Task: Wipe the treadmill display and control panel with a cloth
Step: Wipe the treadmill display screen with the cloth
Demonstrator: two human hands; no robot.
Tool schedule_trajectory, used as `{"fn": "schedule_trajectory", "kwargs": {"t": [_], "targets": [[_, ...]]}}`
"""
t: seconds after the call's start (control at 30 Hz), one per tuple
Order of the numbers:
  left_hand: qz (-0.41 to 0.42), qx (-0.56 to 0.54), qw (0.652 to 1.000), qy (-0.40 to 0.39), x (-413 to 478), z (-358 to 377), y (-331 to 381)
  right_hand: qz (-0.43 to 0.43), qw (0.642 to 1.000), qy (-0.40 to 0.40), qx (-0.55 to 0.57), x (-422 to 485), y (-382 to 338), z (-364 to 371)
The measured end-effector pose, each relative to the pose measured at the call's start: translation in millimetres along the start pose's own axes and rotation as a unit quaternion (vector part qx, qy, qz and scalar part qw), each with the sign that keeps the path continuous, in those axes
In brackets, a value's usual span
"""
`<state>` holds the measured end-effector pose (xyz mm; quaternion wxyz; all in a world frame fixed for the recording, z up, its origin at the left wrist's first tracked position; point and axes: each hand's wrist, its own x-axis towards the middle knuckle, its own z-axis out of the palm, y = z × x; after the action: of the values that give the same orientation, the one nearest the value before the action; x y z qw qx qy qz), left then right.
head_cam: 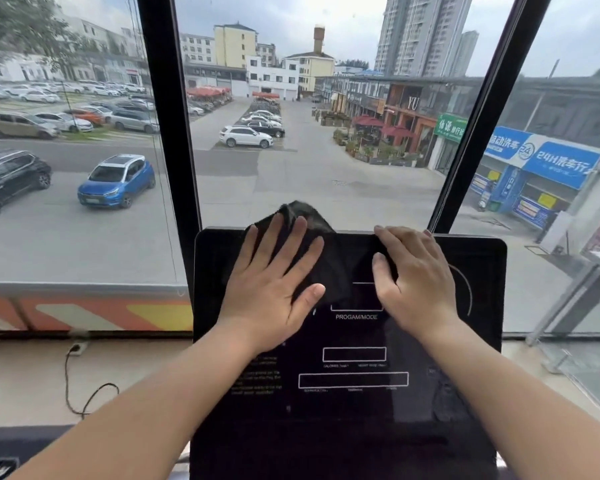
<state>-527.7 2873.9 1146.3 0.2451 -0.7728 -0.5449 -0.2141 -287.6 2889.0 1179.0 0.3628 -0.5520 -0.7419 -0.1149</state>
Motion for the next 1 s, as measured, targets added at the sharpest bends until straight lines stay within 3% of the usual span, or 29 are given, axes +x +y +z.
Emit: {"fn": "schedule_trajectory", "kwargs": {"t": [0.13,0.27,0.47,0.6,0.8,0.9,1.0], "targets": [[0.176,0.004,0.983,-0.059,-51.8,24.4,36.3,-0.018,1.0,-0.003,0.017,-0.5,7.1,-1.0],[0.311,-0.003,0.944,-0.114,-46.9,14.9,12.0,-0.034,0.999,-0.008,0.024,-1.8,11.0,-1.2],[0.127,-0.022,0.99,-0.055,-13.4,1.9,14.1,0.001,0.999,0.002,0.046,-0.7,4.8,4.8],[0.166,-0.028,0.985,-0.042,-47.0,24.0,48.5,0.002,0.998,-0.041,0.052,2.3,8.8,-7.8],[0.157,-0.18,0.971,0.0,-44.0,23.1,39.0,-0.055,0.988,-0.138,-0.036,14.2,29.0,-35.5],[0.164,-0.104,0.981,-0.019,-45.9,24.9,50.7,-0.049,0.984,-0.144,-0.089,3.4,40.4,-31.5],[0.156,-0.011,0.987,-0.042,-46.0,27.6,59.2,-0.038,0.991,-0.125,-0.036,3.6,45.5,-24.8]]}}
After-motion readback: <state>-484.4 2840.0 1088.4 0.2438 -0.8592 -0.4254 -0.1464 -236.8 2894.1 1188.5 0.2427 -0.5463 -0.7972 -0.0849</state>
